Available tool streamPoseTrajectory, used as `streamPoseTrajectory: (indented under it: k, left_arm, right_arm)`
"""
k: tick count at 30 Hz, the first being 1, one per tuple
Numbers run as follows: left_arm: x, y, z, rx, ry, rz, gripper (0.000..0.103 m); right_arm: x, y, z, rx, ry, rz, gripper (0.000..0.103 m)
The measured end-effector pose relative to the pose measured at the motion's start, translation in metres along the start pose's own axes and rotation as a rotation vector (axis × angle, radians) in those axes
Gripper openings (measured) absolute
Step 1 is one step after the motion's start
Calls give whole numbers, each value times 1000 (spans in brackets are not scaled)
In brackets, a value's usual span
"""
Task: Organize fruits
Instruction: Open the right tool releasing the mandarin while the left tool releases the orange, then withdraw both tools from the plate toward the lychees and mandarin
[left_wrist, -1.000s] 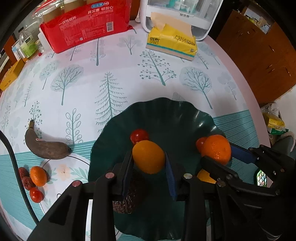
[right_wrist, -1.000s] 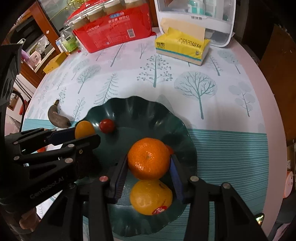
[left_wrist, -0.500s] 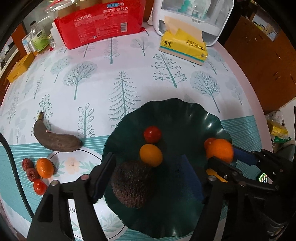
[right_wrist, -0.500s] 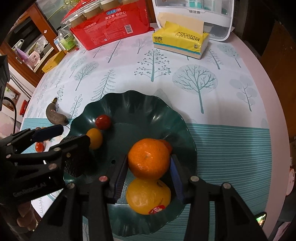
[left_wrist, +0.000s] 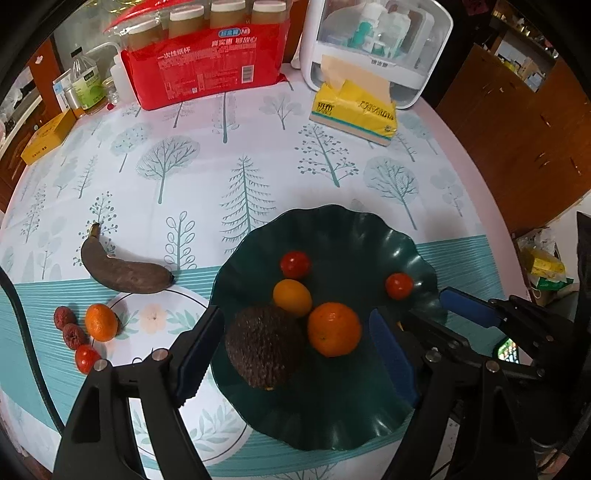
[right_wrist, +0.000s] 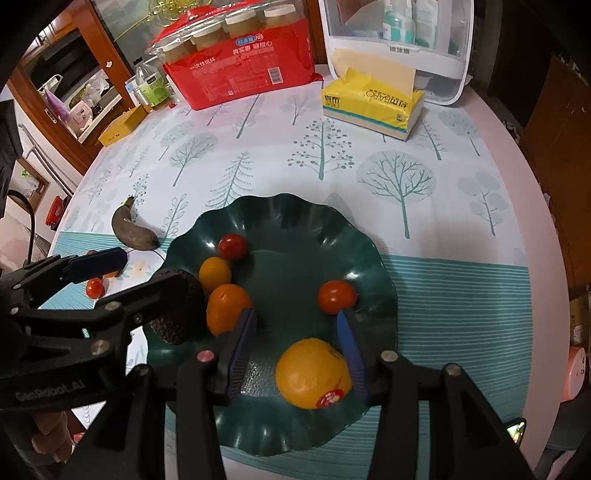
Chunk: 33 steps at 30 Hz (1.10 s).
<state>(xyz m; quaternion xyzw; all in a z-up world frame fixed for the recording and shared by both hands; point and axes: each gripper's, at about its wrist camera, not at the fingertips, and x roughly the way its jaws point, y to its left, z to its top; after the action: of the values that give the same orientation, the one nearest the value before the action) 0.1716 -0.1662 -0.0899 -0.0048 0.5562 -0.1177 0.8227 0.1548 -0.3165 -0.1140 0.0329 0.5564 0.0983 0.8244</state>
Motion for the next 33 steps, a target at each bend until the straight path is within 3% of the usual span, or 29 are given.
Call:
streamPoseTrajectory:
  k: [10, 21, 33]
  left_arm:
    - [-41, 3, -21, 4, -44, -63, 80]
    - [-88, 12, -52, 90, -74, -135, 80]
    - [-172, 78, -60, 96, -200, -135, 80]
  right_arm:
    - [-28, 11, -11, -2, -45, -21, 46]
    - [-73, 32, -23, 59, -124, -41, 46]
    - [-127, 100, -25, 90, -225, -31, 46]
